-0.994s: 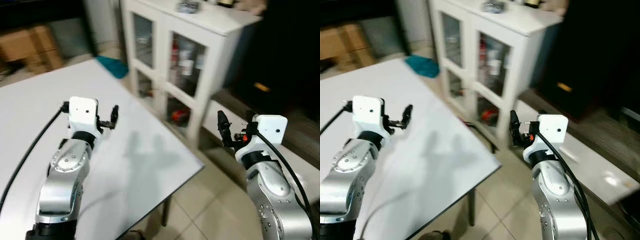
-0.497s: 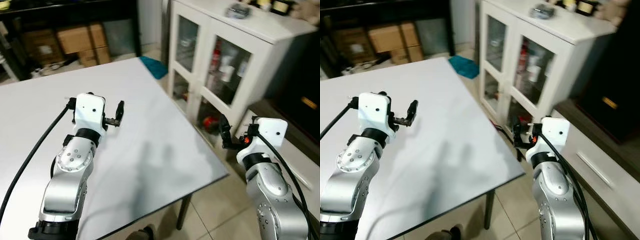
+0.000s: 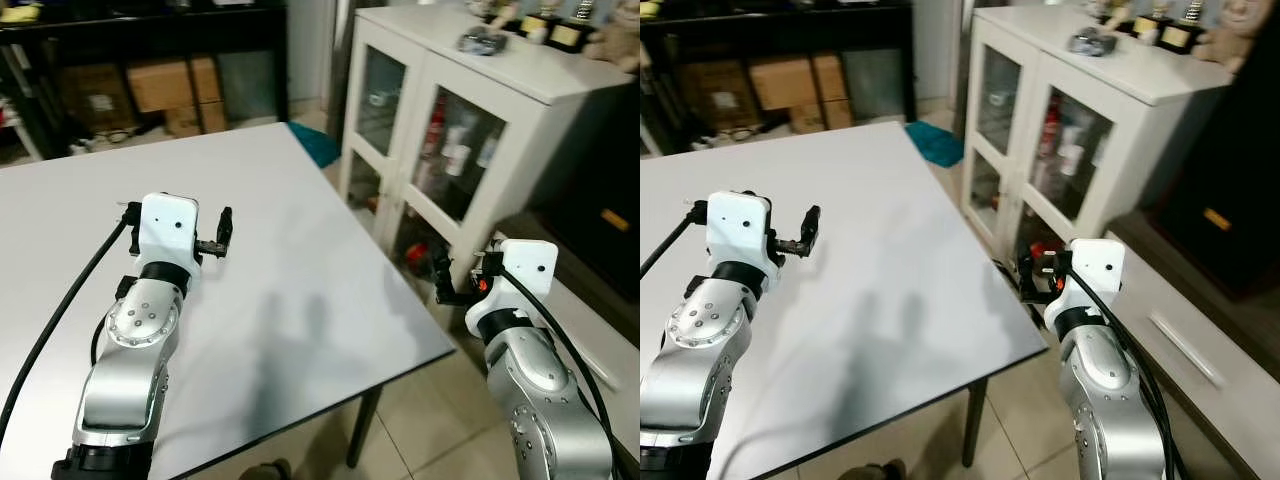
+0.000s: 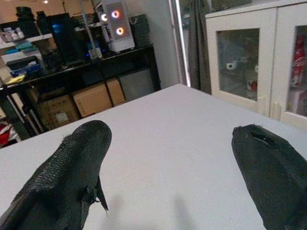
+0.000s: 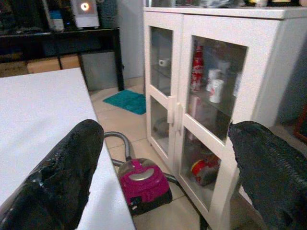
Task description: Setting the table
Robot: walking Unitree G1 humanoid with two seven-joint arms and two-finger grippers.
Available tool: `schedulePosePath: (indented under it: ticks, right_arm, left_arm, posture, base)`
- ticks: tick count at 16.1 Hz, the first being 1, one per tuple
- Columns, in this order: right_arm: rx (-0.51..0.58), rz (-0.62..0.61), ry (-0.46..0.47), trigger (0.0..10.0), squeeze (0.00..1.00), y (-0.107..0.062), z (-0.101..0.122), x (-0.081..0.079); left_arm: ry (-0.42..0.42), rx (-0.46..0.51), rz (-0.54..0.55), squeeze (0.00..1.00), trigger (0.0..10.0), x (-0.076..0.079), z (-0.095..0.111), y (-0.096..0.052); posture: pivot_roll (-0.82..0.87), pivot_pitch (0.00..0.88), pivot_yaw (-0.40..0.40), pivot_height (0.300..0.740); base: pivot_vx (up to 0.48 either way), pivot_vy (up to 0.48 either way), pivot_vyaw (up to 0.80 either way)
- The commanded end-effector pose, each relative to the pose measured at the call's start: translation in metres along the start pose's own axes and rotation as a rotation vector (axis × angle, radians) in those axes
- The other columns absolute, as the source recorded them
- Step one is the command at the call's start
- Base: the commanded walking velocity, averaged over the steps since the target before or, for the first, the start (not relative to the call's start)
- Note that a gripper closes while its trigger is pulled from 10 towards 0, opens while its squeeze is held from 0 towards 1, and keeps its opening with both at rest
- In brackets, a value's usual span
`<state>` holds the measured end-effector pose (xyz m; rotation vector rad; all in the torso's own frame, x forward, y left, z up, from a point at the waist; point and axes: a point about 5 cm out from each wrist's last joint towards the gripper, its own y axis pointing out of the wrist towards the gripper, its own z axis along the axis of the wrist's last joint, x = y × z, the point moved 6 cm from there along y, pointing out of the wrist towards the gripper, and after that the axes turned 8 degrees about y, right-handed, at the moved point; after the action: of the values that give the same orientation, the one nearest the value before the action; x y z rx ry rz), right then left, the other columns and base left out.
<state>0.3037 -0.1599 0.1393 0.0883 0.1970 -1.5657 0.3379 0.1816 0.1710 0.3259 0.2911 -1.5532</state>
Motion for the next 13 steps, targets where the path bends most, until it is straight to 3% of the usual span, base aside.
schedulePosePath:
  ticks: [1, 2, 5, 13]
  right_arm:
    - [0.036, 0.037, 0.011, 10.0, 0.06, 0.001, 0.011, -0.008]
    - [0.037, 0.052, 0.016, 10.0, 0.0, 0.001, 0.011, -0.011]
    - [0.037, 0.121, 0.034, 10.0, 0.0, 0.0, 0.012, -0.021]
    - [0.029, 0.157, 0.047, 10.0, 0.0, 0.0, 0.011, -0.027]
  left_arm:
    - [0.011, 0.004, 0.01, 0.0, 10.0, -0.002, 0.003, -0.002]
    - [0.01, 0.004, 0.012, 0.0, 10.0, -0.002, 0.003, -0.002]
    - [0.014, -0.003, 0.016, 0.0, 10.0, -0.003, 0.003, -0.004]
    - [0.02, -0.015, 0.013, 0.0, 10.0, -0.003, 0.002, -0.007]
  posture:
    - [0.01, 0.0, -0.026, 0.74]
    - [0.01, 0.0, -0.026, 0.74]
    - [0.02, 0.0, -0.031, 0.74]
    - [0.03, 0.0, -0.04, 0.74]
  base:
    - [0.0, 0.277, 0.58]
    - [0.0, 0.285, 0.8]
    - [0.0, 0.289, 0.8]
    - [0.0, 0.29, 0.8]
